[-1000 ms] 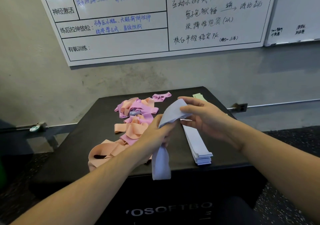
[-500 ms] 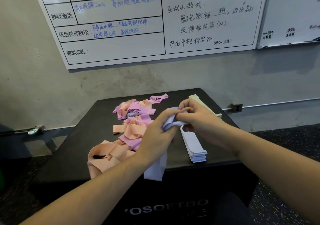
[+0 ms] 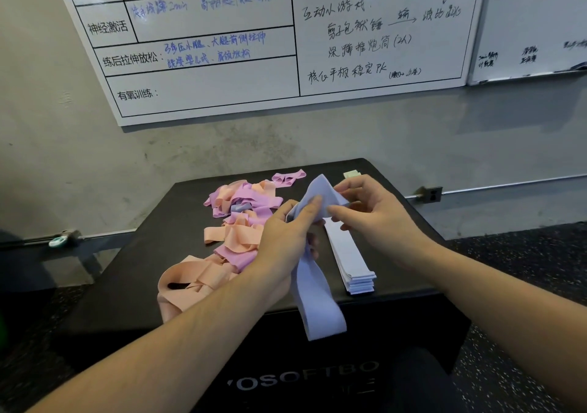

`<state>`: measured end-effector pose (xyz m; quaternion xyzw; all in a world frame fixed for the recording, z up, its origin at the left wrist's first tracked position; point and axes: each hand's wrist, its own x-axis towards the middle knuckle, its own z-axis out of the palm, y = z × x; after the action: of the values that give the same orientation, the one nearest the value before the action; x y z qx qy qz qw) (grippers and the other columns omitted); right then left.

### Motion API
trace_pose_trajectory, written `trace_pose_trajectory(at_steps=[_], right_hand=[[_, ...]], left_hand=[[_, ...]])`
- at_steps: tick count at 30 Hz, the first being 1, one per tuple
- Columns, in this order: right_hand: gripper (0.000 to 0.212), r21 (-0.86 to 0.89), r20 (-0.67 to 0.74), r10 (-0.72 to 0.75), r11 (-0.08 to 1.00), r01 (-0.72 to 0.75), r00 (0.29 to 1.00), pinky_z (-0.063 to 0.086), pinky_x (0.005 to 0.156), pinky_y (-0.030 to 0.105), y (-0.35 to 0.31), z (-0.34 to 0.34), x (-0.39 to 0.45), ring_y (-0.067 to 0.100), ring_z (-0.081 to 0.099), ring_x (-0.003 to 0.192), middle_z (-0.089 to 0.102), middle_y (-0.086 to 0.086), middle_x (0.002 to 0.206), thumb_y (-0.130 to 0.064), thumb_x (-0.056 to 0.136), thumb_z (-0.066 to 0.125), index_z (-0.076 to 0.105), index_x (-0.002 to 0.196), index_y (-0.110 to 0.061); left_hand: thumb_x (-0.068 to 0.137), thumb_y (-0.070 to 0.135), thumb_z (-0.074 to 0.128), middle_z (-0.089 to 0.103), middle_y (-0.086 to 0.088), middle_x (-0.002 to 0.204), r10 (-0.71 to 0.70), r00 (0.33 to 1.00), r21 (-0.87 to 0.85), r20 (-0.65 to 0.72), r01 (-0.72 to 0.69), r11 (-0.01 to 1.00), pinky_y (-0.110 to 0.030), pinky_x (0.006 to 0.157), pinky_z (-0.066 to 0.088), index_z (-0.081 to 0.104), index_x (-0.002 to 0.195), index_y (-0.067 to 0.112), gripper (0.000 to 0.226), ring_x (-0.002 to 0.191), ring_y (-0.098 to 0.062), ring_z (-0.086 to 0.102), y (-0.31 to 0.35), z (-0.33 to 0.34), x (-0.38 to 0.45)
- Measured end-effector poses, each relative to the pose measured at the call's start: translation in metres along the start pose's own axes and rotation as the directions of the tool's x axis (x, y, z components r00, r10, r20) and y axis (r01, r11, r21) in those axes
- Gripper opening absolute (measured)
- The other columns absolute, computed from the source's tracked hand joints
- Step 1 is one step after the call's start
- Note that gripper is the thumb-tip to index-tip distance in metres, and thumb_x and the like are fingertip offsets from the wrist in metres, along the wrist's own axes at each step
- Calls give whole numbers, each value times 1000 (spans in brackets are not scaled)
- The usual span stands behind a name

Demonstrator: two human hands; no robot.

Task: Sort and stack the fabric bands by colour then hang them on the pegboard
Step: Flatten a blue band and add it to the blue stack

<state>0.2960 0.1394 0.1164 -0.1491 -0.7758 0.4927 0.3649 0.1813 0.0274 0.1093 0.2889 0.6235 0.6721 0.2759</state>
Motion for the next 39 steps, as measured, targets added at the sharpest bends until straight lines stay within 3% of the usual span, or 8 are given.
trace_pose_trajectory(at_steps=[4,8,13,19,25,30,35,39], right_hand=[[9,50,-70,13,999,-10,997,58,74,31,3,0,1,8,67,78,74,-6,85,-21,97,66,74,98,-23],[13,150,-123,62,988,-43,990,57,79,36,2,-4,7,8,66,83,72,-5,88,-16,100,60,72,99,-19],[15,204,-124,59,978,-33,991,55,63,23,-4,-9,16,3,64,78,69,-7,88,-16,103,56,70,101,-17],[13,151,-98,35,988,-20,995,53,59,24,-3,-14,26,6,65,77,71,-6,87,-19,102,59,72,99,-21],[15,207,-152,82,977,-49,985,56,73,34,7,-16,29,14,67,85,73,10,103,-20,100,60,71,110,-14],[26,369,-31,231,907,-204,972,58,65,30,29,-15,16,14,71,84,71,5,105,-29,95,66,55,115,-16],[30,167,186,359,906,-389,915,59,79,32,72,-22,0,16,74,94,76,-1,103,-30,90,74,61,115,-20],[23,73,157,365,923,-379,918,58,78,30,101,-30,-4,13,73,85,75,2,95,-14,94,69,59,113,-20]], left_hand=[[88,53,71,62,-8,75,-16,999,-14,43,17,1000,-34,58,49,63,108,11,47,63,-23,56,-6,0,2],[88,50,73,60,-23,86,17,997,48,72,-20,999,-42,73,47,62,82,16,36,78,-27,58,-12,0,3],[90,44,73,55,-4,77,10,990,133,138,-28,991,-29,70,41,51,72,18,38,77,-13,54,-16,-1,3],[93,38,71,73,4,114,65,965,145,253,-104,984,-44,92,59,56,118,25,33,106,-15,71,-10,5,11],[103,29,57,73,-5,118,149,962,89,229,-173,981,-50,102,53,64,122,20,22,115,-24,68,-2,21,29],[105,20,54,75,-5,109,113,980,-58,165,-104,993,-35,89,58,63,114,17,13,100,-20,71,4,39,50],[105,17,51,70,-17,124,35,997,-148,75,-24,989,-49,99,52,59,118,13,15,114,-31,67,5,51,85],[104,10,51,70,-15,110,66,998,-150,10,-64,987,-41,82,57,52,114,16,12,88,-22,68,0,52,116]])
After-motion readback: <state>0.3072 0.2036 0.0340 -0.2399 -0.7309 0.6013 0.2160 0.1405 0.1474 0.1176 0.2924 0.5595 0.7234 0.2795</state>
